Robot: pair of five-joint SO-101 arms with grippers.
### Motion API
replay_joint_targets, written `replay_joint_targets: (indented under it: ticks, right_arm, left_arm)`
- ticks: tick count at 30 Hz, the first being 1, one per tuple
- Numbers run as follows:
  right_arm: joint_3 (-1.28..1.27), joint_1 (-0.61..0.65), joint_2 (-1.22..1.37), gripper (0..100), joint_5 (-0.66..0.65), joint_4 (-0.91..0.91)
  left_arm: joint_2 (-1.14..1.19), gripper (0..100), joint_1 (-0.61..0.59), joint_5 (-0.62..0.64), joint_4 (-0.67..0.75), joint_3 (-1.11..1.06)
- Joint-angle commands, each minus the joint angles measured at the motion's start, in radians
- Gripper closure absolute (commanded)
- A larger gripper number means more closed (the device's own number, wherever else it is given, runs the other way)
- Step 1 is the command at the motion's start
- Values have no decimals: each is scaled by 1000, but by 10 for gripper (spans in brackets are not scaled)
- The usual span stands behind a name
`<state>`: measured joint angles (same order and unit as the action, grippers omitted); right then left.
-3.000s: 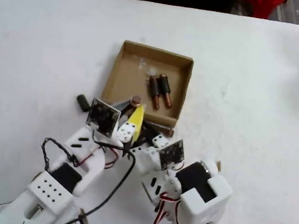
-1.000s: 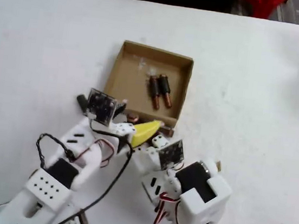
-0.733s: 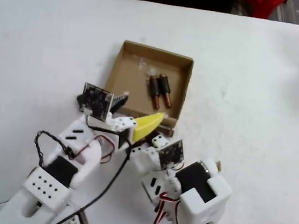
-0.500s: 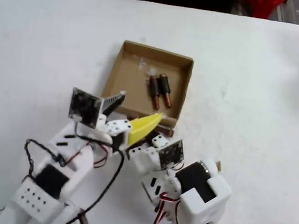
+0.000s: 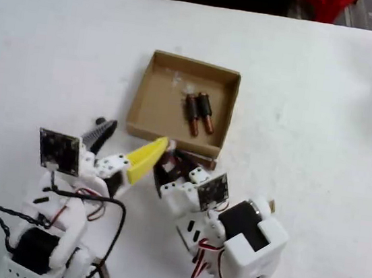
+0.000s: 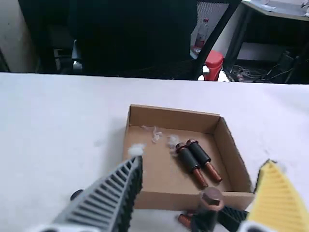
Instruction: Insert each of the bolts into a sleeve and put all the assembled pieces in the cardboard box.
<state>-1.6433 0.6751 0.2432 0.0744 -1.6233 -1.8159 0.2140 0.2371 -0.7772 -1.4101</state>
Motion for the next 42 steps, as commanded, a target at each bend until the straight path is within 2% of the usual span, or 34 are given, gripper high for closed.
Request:
replay_joint_targets:
  ticks: [1, 3, 5, 10, 11, 14, 17, 21, 24, 26, 29, 37, 40, 42]
  right_arm:
    - [5, -7, -4, 982, 5, -2]
    - [5, -7, -4, 982, 5, -2]
    - [5, -7, -4, 982, 5, -2]
    - [5, -7, -4, 982, 5, -2]
    - [5, -7, -4, 982, 5, -2]
    - [3, -8, -4, 982, 5, -2]
    - [3, -22, -4, 982, 5, -2]
    - [0, -41, -12, 982, 5, -2]
    - [0, -48, -13, 982, 5, -7]
    - [0, -48, -13, 982, 5, -7]
    - [-2, -50, -13, 982, 5, -8]
    - [-34, -120, -165, 982, 5, 2]
    - [-43, -166, -266, 982, 5, 88]
    - [-40, -182, -343, 982, 5, 185]
  left_arm:
    - [-13, 616, -113, 3, -52, 58]
    - [-13, 625, -143, 3, -72, 58]
    - [-13, 682, -165, 2, -94, 57]
    - [-13, 968, -219, -98, -109, 57]
    - [-13, 991, -234, -110, -109, 55]
    - [-13, 918, -285, -118, -101, 8]
    - [-13, 925, -344, -118, -61, -114]
    - [-4, 965, -418, -118, 84, -285]
    - [5, 976, -510, -118, 31, -284]
    - [12, 977, -524, -118, -21, -284]
    - [24, 977, -522, -118, -114, -284]
    - [30, 977, -521, -118, -163, -284]
    - [30, 978, -475, -138, -222, -284]
    - [24, 978, -446, -203, -255, -284]
